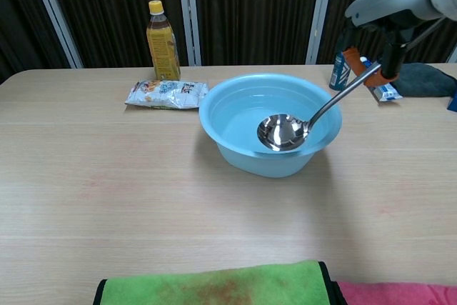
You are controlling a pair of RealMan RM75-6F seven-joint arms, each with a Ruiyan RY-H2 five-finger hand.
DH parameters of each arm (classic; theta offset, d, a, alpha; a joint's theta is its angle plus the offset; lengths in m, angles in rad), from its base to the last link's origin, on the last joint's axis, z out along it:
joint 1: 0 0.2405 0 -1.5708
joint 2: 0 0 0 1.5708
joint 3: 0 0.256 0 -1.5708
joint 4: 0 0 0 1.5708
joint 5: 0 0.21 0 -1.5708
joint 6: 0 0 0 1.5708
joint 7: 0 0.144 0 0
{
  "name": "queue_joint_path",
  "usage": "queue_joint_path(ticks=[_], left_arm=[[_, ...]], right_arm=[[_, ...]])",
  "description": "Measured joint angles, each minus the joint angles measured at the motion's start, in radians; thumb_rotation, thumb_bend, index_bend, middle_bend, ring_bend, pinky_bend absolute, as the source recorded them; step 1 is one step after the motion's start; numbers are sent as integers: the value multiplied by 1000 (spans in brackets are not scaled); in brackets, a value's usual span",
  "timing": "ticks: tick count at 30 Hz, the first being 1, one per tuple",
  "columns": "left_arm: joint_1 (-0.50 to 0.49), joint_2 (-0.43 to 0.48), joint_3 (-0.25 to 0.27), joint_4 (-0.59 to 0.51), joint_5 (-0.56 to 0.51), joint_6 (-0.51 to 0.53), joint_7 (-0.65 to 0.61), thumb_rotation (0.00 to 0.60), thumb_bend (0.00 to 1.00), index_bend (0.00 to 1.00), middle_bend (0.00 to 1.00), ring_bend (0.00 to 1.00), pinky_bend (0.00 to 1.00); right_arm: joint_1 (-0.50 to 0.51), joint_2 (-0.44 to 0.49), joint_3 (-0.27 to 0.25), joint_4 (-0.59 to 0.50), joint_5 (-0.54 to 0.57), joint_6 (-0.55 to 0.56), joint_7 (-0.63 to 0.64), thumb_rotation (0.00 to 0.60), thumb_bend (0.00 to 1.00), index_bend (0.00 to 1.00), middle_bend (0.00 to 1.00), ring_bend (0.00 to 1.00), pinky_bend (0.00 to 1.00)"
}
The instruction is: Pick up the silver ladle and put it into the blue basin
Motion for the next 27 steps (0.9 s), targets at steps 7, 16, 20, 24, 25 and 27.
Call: queue_joint_path(ticks=[7,16,20,24,25,27], left_arm=[[4,1,-18,1,-46,-5,8,600,485,74,0,0,0],[1,-6,-30,9,-78,-23,37,600,486,74,0,0,0],[6,-6,-31,3,-81,-14,50,600,486,74,0,0,0],[13,-4,-33,-3,-79,1,53,600,486,75,0,0,0],[12,-4,-33,-2,-79,-4,51,600,486,75,0,0,0],[9,-2,-33,-1,-80,-15,45,600,485,75,0,0,0]], right_arm=[[69,-53,-5,136,65,-72,-2,600,696,688,95,0,0],[143,-129,-36,354,120,-199,1,600,696,688,95,0,0],[167,-175,-66,435,118,-222,4,600,696,689,95,0,0],[179,-226,-99,505,108,-239,18,600,697,689,95,0,0],[180,-237,-107,518,106,-241,21,600,696,689,95,0,0],[180,-257,-122,539,94,-241,35,600,697,688,95,0,0]])
